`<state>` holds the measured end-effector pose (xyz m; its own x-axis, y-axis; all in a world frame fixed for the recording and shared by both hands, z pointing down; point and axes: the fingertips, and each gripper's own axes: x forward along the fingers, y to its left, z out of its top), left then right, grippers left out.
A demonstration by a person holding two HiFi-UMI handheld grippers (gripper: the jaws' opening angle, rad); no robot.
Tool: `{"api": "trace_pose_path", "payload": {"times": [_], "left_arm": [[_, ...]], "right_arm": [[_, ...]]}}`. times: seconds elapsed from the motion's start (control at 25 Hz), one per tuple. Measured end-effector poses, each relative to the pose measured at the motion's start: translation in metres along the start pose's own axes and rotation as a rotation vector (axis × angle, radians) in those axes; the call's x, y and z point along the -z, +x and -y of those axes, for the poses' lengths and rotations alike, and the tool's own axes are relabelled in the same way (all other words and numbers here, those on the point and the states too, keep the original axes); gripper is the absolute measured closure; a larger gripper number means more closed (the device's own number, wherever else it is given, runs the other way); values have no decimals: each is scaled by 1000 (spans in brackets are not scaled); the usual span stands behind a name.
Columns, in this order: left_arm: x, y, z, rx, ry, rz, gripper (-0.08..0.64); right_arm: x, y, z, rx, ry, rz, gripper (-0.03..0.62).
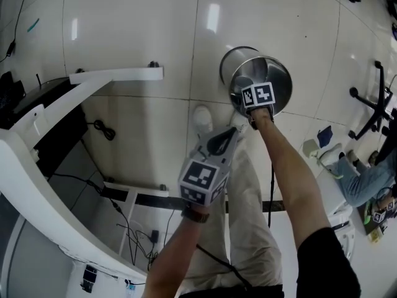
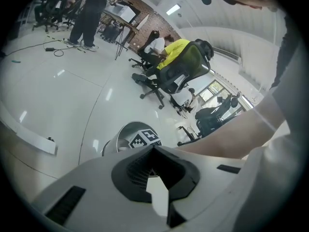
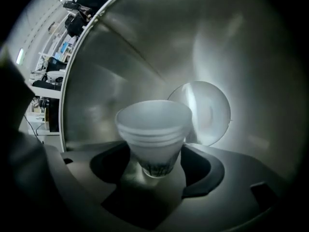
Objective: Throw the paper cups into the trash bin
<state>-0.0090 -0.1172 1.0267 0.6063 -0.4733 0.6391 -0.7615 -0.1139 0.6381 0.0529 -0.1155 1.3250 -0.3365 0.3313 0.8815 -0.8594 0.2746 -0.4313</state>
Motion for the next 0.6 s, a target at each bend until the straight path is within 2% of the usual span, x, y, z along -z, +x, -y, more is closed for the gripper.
{"api": "trace_pose_path", "payload": {"times": [0.2,0.44,0.52,0.6], "left_arm": [[1,-5,2,-1,4,11,560],[2,-6,4,3,11,19,560],[3,-7,7,10,12,14,560],[3,-12,10,17,13,8,560]], "right_arm": [[7,-3,-2,-42,64,1,264],[5,-9,-11,-35,20,32,315],[3,-17,-14,-9,-11,66,321],[4,-32,-16,68,-78,122,321]]}}
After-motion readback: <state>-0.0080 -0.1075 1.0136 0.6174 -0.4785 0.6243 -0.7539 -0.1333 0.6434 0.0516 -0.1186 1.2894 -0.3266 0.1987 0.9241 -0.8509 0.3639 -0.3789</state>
